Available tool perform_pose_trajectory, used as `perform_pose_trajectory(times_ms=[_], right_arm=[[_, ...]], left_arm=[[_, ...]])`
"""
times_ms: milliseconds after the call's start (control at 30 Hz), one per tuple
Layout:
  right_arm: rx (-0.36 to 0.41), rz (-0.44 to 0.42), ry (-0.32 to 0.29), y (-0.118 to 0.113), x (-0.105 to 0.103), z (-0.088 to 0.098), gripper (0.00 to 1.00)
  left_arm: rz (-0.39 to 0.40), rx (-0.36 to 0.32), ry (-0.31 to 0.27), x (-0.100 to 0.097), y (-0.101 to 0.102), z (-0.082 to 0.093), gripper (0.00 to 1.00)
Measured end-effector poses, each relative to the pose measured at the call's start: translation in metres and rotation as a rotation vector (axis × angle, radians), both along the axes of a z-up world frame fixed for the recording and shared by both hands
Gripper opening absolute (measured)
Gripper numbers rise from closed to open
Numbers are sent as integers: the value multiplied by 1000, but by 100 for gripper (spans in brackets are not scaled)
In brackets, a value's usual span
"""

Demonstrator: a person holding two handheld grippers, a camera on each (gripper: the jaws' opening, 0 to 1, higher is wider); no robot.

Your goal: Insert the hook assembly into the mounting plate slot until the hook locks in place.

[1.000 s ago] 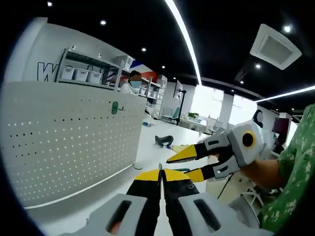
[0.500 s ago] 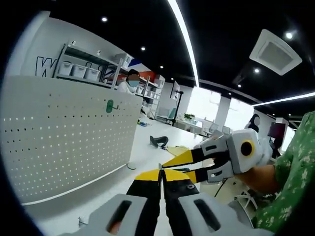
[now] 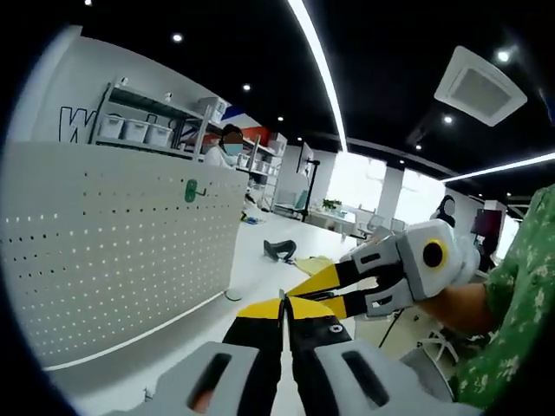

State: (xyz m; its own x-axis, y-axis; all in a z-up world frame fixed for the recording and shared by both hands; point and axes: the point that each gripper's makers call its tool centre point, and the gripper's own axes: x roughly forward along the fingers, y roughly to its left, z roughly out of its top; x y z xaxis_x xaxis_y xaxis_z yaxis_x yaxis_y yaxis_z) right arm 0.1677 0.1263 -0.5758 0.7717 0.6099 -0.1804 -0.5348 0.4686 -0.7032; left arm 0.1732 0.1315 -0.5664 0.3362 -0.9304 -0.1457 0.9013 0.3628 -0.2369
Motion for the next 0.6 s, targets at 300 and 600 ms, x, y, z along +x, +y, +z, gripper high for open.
perform_pose_trajectory(times_ms=[300,600], right_arm=[[25,-9,16,1,1,2,1],[50,-29,26,-1,4,3,1]], left_arm=[[-7,-4,-37,1,1,3,2],[-27,5,-115,-3,1,2,14]])
